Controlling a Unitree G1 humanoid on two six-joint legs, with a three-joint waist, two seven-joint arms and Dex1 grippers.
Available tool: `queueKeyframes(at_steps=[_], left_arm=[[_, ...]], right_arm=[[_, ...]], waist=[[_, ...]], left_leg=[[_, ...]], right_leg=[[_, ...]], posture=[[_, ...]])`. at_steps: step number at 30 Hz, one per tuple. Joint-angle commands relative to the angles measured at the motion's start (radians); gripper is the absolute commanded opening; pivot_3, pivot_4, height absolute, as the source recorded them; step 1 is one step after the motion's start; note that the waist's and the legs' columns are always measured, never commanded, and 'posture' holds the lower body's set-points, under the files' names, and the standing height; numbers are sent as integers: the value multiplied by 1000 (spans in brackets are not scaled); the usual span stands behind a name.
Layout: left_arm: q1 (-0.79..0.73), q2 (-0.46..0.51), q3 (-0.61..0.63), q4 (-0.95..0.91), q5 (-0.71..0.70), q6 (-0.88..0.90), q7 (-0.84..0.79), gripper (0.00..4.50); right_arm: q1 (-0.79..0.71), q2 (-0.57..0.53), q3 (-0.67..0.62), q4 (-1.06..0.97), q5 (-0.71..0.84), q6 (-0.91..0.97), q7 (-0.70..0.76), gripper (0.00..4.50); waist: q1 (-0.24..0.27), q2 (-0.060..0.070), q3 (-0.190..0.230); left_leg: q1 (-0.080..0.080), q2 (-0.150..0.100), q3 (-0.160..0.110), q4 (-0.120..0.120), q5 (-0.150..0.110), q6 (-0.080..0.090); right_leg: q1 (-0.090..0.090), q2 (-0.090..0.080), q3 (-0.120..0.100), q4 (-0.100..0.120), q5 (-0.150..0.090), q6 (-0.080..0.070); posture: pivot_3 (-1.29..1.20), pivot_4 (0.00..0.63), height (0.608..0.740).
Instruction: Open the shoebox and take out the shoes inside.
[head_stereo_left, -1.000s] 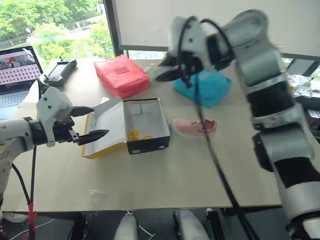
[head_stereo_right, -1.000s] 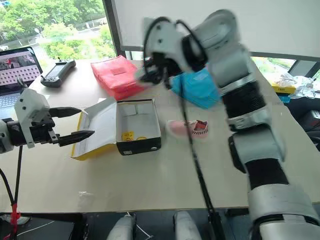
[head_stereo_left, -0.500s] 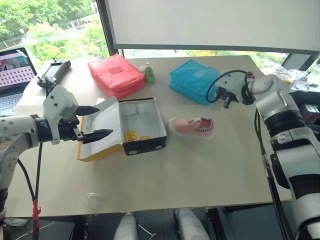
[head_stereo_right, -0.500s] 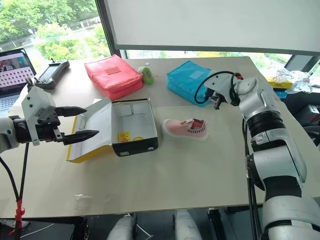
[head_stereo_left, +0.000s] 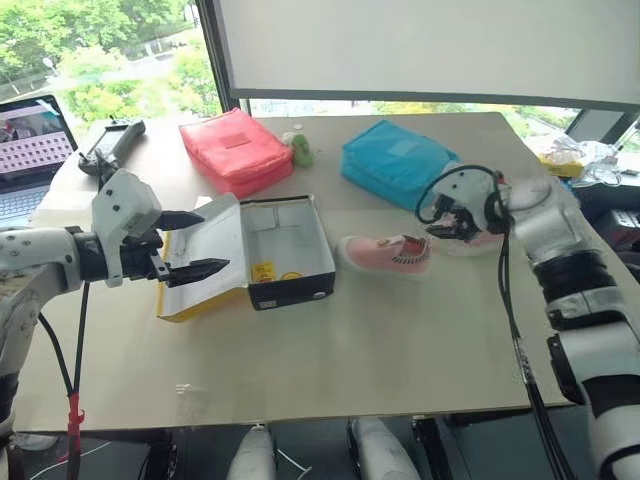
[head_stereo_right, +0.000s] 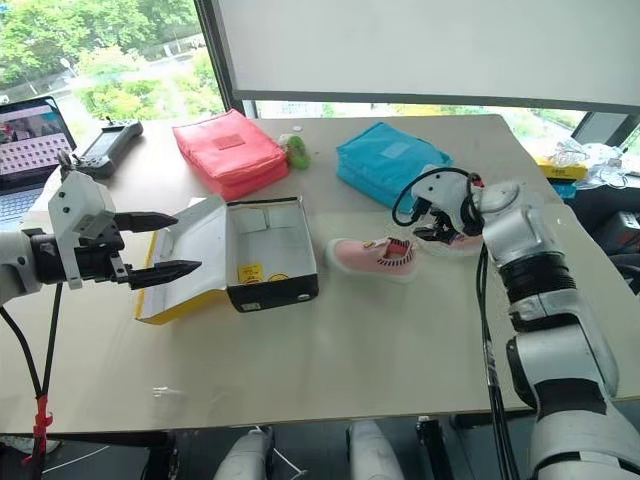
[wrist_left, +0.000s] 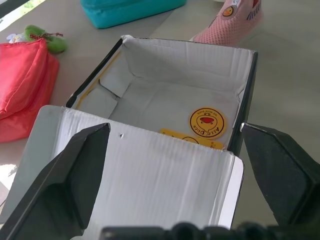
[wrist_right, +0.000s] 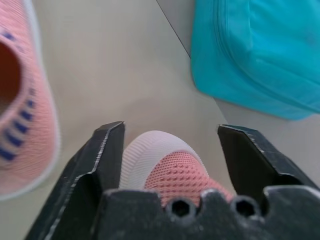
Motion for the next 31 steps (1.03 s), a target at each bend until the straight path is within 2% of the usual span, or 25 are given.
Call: queueKeyframes(at_steps=[1, 3, 7, 8, 10, 12, 13, 16, 19, 21, 24, 27, 31], left_arm=[[-9, 11, 34, -14, -5, 4, 14, 4500], [0, 1, 49, -16, -10, 11, 29, 4500], [61, -39, 102, -19, 3, -7, 77, 4500], [81, -65, 132, -17, 6, -14, 105, 4500], [113, -136, 199, -17, -5, -13, 182, 4500], [134, -201, 253, -27, -27, 7, 251, 4500], [153, -248, 283, -43, -22, 4, 307, 4500], [245, -389, 366, -119, 13, -6, 469, 4500], [342, -467, 390, -174, 66, -46, 544, 4500], [451, -501, 375, -230, 109, -86, 548, 4500], [563, -568, 336, -264, 161, -163, 572, 4500], [598, -637, 273, -242, 184, -197, 600, 4500], [580, -697, 217, -216, 199, -201, 654, 4500]], right_arm=[[45, -154, -32, -245, 36, 90, 175, 4463], [50, -188, -67, -305, 50, 117, 168, 4463], [105, -150, -204, -362, 174, 228, 123, 4463], [141, -122, -259, -382, 234, 239, 120, 4463], [259, -68, -366, -462, 354, 141, 136, 4463], [361, -38, -439, -552, 445, 163, 150, 4463], [384, -5, -492, -557, 512, 268, 130, 4463], [468, 63, -539, -450, 514, 283, -10, 4463], [525, 104, -543, -370, 462, 216, -144, 4463], [625, 120, -474, -372, 383, 155, -218, 4463], [711, 210, -472, -405, 361, 72, -351, 4463], [711, 301, -504, -398, 369, 6, -472, 4463], [707, 344, -479, -380, 348, -47, -550, 4463]], waist=[[6, 0, 0], [10, 0, 0], [-4, 0, 0], [-7, -1, 0], [-6, -1, -1], [-1, -2, -1], [2, -2, -1], [3, -2, -1], [11, -4, -2], [16, -4, -3], [19, -5, -3], [16, -5, -4], [18, -5, -4]], left_leg=[[0, 0, 0, 0, 0, 0], [0, 0, 0, 1, 0, 0], [2, 0, 1, 1, 0, 0], [3, 0, 1, 1, 0, 0], [5, 0, 1, 1, 0, 0], [5, 0, 1, 1, 0, 0], [5, 0, 1, 2, 0, 0], [4, -1, 1, 6, 0, 0], [8, -1, 1, 10, 0, 0], [10, -1, 1, 13, -1, 0], [11, -1, 1, 14, -1, 0], [11, -1, 3, 15, -4, -6], [10, -1, 3, 17, -5, -7]], right_leg=[[0, 0, 0, 0, 0, 0], [0, 0, 0, 0, 0, 0], [1, 0, 1, 1, 0, 0], [1, 0, 1, 1, 0, 0], [4, 0, 1, 1, 0, 0], [5, 0, 1, 1, 0, 0], [5, 0, 1, 1, 0, 0], [6, -1, 2, 1, 2, 2], [13, -1, 2, -1, 3, 3], [16, 0, 2, -1, 0, -4], [19, 0, 2, -7, -1, -5], [20, -1, 4, -8, 0, -4], [20, -1, 5, -9, 0, -4]], posture=[[0, 150, 737], [0, 150, 737], [0, 150, 737], [0, 150, 737], [0, 150, 737], [0, 150, 737], [0, 150, 737], [0, 150, 737], [0, 150, 737], [0, 150, 737], [0, 150, 737], [0, 150, 737], [0, 150, 737]])
